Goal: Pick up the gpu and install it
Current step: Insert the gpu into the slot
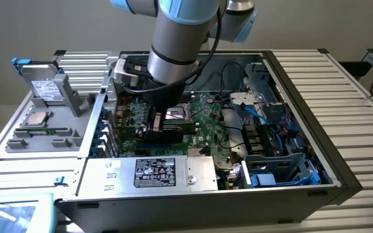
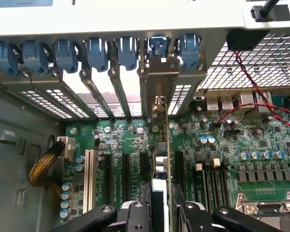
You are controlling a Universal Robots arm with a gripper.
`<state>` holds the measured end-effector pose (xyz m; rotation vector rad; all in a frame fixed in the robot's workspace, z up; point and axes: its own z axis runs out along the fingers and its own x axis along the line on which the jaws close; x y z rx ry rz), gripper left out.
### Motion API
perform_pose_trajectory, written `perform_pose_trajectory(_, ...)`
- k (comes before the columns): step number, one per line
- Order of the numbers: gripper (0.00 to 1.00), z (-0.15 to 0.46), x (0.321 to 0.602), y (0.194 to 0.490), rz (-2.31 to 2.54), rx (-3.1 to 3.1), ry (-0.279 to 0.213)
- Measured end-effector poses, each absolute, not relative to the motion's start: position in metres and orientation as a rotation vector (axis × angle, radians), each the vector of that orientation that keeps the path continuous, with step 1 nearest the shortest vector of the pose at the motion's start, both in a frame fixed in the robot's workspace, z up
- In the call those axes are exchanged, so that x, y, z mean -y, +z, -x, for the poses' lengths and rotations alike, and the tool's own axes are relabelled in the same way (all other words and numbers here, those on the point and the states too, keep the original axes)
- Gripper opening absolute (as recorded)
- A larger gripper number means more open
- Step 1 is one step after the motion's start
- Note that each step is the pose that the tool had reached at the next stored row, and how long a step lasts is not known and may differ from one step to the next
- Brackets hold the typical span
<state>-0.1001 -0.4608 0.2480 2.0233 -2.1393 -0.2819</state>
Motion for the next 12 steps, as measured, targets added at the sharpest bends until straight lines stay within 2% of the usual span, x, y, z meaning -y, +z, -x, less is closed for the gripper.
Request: perform_pose_trajectory(12,0.27,0.101,0.4607,0.2469,-2.02,2.143,-0.281)
